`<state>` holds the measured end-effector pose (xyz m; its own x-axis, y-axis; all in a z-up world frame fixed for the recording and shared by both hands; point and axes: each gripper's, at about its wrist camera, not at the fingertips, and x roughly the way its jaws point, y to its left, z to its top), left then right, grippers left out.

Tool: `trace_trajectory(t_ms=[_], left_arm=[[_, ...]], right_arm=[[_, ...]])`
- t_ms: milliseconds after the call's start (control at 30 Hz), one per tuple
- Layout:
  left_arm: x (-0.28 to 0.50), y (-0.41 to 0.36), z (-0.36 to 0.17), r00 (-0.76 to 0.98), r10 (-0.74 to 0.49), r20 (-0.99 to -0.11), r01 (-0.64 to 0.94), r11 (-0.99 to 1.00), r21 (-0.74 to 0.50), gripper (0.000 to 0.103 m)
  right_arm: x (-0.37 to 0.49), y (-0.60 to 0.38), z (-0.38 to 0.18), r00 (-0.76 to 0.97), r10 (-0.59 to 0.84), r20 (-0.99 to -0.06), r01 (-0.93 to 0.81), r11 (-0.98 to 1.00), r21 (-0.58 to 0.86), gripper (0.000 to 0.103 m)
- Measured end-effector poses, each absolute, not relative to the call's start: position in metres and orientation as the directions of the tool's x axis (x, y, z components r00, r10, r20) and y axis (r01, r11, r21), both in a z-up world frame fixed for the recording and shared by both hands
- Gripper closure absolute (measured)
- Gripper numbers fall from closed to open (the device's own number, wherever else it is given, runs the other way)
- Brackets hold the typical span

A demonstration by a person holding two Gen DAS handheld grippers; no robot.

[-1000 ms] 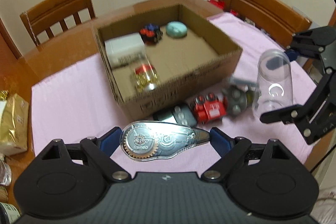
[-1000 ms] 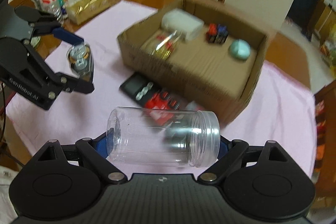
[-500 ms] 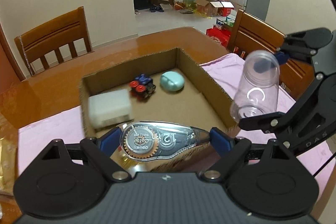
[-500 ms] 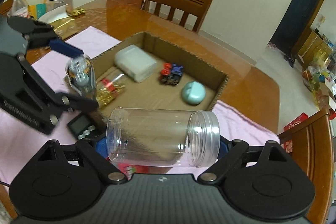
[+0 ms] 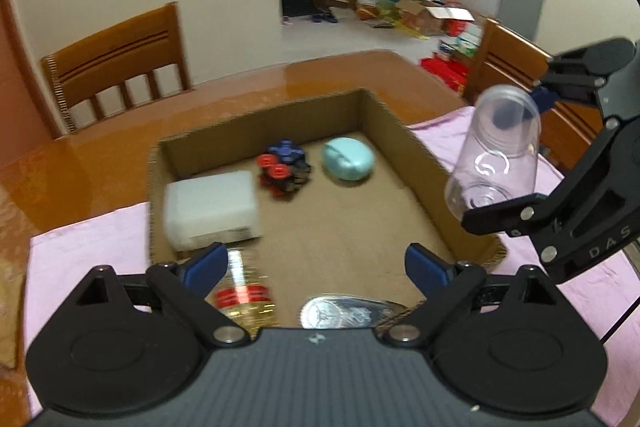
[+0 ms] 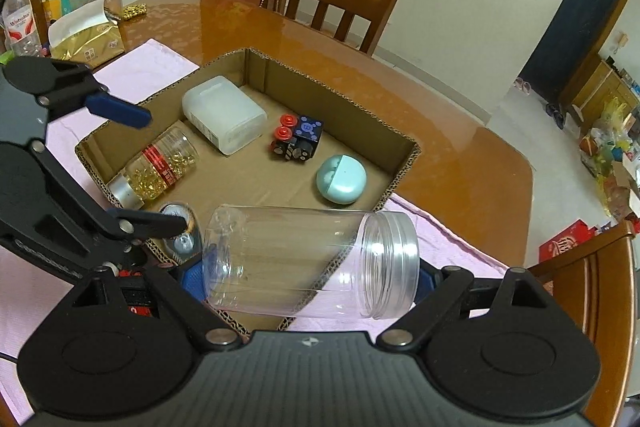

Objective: Organize rigid objects
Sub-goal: 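Carry the jar over the cardboard box with the right tool while the left drops the correction tape in, then lower the jar into the box and open the right tool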

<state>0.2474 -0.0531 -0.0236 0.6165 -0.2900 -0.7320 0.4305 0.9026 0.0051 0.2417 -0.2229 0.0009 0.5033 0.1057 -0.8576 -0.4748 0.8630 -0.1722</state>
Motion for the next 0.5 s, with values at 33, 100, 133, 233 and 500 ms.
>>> trace_trajectory(t_ms=[33,100,133,233,500], left_arm=[[0.246,-0.048,-0.021,0.624,-0.282,-0.729,0.418,0.908,0.006,0.006],[0.243,-0.039,-0.015,0.634,-0.26,-0.728,0.393,0.92,0.013,0.004],[0.241,-0.034,-0.013,0.641,-0.246,-0.727,0.376,0.926,0.018,0.004],[0.235,-0.019,-0.009,0.64,-0.211,-0.739,0.33,0.944,0.016,0.003],[0.223,0.008,-0.015,0.62,-0.129,-0.774,0.212,0.977,0.008,0.002]], right_arm=[[0.244,-0.222,0.0,0.501,0.11,-0.858,-0.479,0.861,-0.17,0.009],[0.249,-0.22,-0.003,0.496,0.119,-0.86,-0.488,0.858,-0.163,0.009],[0.251,-0.219,-0.004,0.495,0.124,-0.86,-0.49,0.857,-0.159,0.009],[0.261,-0.213,-0.007,0.486,0.147,-0.862,-0.499,0.856,-0.135,0.009],[0.289,-0.191,-0.02,0.462,0.179,-0.869,-0.492,0.867,-0.083,0.009]])
